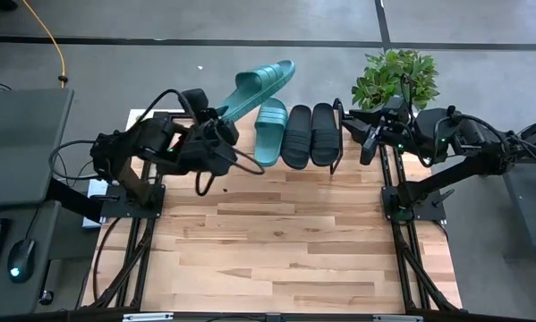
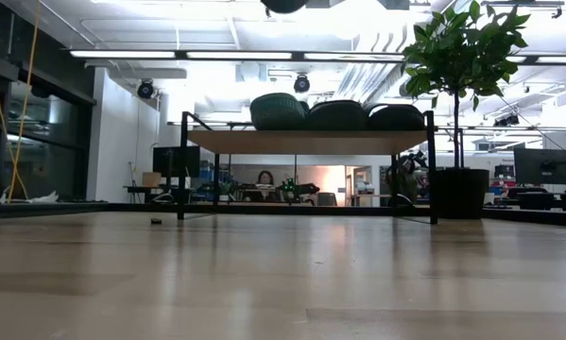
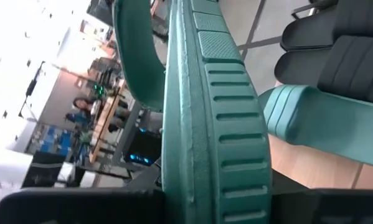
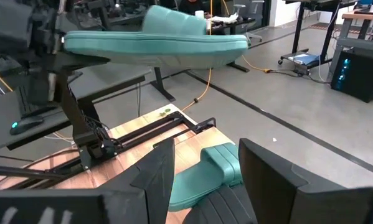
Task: Pick and place slides into the shelf
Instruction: Put the green slipper on the shelf, then adjust the right green slipper on the shelf
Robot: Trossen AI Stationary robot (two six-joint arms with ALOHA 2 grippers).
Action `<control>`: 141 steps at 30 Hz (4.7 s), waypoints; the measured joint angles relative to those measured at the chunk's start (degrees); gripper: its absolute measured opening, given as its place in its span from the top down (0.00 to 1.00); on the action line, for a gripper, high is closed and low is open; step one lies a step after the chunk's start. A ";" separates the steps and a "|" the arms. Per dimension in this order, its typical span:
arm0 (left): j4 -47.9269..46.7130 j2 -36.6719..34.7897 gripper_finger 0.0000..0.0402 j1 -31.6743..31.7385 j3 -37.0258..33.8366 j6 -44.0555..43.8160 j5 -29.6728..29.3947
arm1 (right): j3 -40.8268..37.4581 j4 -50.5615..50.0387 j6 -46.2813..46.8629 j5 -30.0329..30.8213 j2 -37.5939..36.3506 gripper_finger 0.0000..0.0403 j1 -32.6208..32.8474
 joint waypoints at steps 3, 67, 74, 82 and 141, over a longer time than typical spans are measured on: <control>0.00 0.84 0.83 1.36 -0.02 -1.46 0.06 | -0.02 -1.01 0.00 -0.56 -0.05 0.58 0.00; 0.03 0.85 0.83 15.44 -27.78 -21.41 14.83 | -0.02 -6.85 1.55 -0.93 -0.11 0.58 0.00; 0.40 0.89 0.83 15.33 -37.63 -24.72 18.65 | -0.02 -6.83 1.68 -0.99 -0.09 0.58 0.00; -0.08 0.89 0.83 13.72 -41.81 -29.24 21.25 | -0.02 -6.83 1.93 -1.08 -0.11 0.58 0.02; 0.15 -1.16 0.41 11.31 0.80 -20.33 25.64 | -0.09 -4.94 7.72 -5.45 1.57 0.58 0.00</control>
